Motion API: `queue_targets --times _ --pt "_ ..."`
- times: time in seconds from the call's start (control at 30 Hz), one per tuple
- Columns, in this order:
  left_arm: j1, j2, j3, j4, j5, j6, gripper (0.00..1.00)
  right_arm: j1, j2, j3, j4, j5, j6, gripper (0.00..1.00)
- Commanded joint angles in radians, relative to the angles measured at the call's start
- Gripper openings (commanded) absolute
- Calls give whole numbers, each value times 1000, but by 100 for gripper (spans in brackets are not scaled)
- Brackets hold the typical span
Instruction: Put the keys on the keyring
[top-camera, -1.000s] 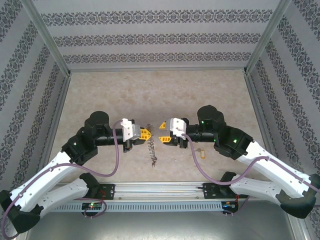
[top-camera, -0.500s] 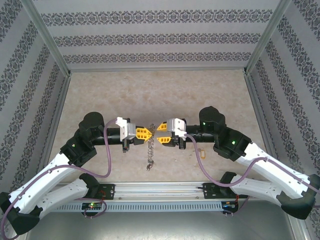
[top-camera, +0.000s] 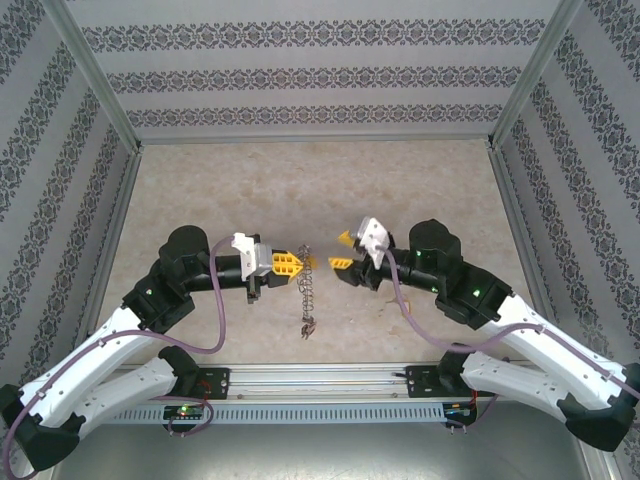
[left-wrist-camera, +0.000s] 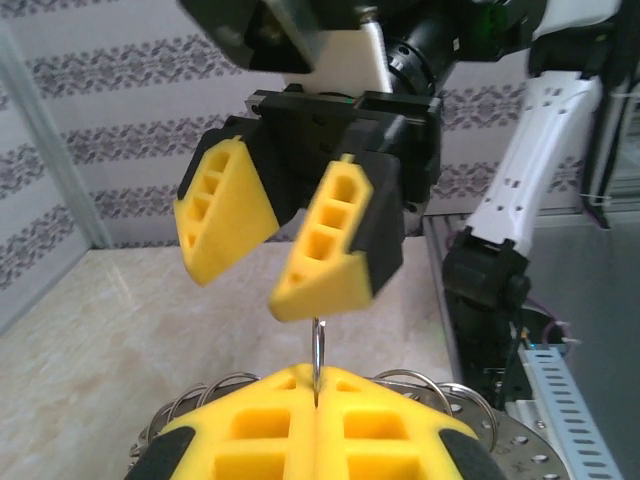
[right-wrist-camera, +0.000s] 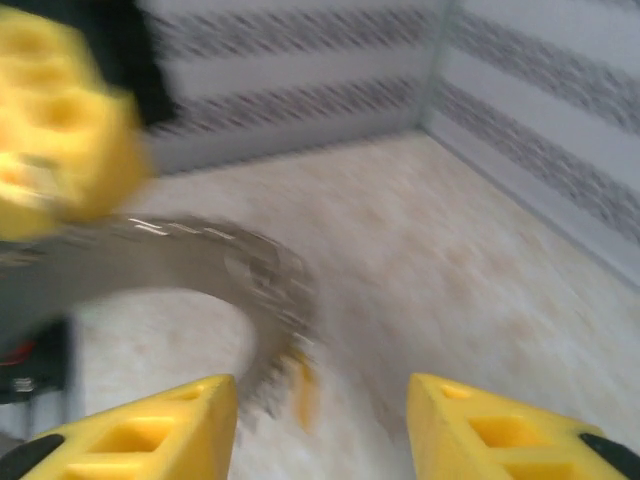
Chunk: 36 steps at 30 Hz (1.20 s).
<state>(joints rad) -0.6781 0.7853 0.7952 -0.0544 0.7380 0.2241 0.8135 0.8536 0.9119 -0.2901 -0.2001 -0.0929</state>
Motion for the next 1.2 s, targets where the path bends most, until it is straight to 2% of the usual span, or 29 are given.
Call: queue_targets --times 0.0,0.17,0.3,0.43,0.53,0.67,0.9,1.17 --pt "14 -27 -46 108 -103 -62 0 -63 7 22 -248 301 347 52" --pt "15 -81 -99 77 -248 -106 0 -83 5 -40 -430 429 585 58" --pt "15 -103 -125 31 -299 -136 0 -117 7 -141 -427 439 719 57" --pt "19 -109 -166 85 -284 -219 0 -227 56 -194 -456 375 742 57" --pt "28 -106 -191 154 -248 -275 0 -325 105 -219 -413 323 742 58" --pt "34 -103 -196 186 -222 -288 0 -445 197 -243 -317 236 776 65" --pt "78 -128 -217 238 -177 -314 0 -475 394 -198 -297 144 802 68" --pt "137 -126 -257 344 -121 -373 0 -469 453 -228 -282 133 883 69"
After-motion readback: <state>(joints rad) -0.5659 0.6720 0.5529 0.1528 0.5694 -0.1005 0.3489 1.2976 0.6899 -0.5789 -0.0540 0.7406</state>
